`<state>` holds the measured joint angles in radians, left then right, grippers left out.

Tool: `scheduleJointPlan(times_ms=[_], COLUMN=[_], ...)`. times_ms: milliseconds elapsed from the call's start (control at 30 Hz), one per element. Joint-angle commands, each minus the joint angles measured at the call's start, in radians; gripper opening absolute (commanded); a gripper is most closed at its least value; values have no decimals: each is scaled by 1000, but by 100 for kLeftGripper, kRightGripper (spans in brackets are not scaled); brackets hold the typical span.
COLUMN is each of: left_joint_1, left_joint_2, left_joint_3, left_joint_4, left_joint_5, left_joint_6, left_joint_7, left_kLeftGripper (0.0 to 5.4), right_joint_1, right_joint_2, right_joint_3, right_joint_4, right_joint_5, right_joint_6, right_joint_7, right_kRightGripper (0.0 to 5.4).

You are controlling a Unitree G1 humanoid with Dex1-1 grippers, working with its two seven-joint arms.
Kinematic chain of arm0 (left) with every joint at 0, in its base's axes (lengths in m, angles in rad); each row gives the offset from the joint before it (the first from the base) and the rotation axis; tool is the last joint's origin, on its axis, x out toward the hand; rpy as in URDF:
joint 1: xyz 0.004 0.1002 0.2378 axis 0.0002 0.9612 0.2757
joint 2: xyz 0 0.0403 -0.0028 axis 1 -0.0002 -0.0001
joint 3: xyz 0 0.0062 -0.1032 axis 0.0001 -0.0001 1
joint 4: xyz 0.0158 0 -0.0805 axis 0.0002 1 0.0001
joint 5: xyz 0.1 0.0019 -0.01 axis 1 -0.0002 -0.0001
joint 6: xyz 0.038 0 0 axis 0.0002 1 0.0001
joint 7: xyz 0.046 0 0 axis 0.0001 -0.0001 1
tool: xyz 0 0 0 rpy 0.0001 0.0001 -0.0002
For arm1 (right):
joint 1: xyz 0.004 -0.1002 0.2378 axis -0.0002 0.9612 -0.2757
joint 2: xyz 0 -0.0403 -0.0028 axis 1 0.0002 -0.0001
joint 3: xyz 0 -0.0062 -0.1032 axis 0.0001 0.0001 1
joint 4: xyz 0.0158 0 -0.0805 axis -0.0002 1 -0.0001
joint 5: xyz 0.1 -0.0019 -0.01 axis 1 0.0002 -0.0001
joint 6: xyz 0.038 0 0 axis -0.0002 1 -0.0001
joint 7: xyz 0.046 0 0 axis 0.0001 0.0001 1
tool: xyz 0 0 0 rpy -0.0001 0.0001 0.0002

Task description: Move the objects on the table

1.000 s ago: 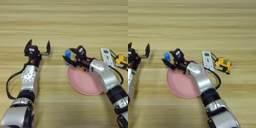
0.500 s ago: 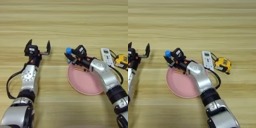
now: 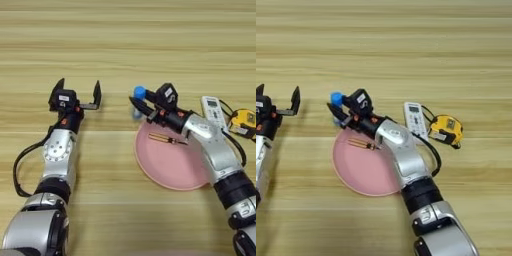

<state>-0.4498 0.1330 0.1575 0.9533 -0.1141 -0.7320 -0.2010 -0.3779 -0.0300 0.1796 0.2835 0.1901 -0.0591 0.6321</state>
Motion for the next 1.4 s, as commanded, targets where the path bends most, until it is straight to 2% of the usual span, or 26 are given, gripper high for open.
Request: scheduleJointPlan(times_ms=[33,167,467,733,1033,1400], left_joint_1=[-13,-14,-13,-10,-11,-14], left_joint_2=[6,5,6,8,7,8], left_joint_3=[-2,-1,-1,-1,-1,-1], left_joint_4=[9,12,12,11,14,21], left_joint_5=[13,12,12,10,10,10], left_joint_6=[-9,-11,-13,-13,-12,-14], left_joint_7=[2,2,2,-3,-3,-5], left_kLeftGripper=[540,540,540,540,540,540], right_joint_1=[55,116,230,282,332,377], right_joint_2=[-20,-61,-148,-191,-209,-274], right_joint_3=[-19,-15,-18,-32,-58,-76], right_joint_4=[-118,-195,-181,-134,-99,-39], right_joint_5=[70,109,135,160,203,183], right_joint_6=[-14,-3,-16,-16,-27,-73], right_joint_7=[63,125,232,312,368,426], right_kRightGripper=[141,141,141,141,141,141])
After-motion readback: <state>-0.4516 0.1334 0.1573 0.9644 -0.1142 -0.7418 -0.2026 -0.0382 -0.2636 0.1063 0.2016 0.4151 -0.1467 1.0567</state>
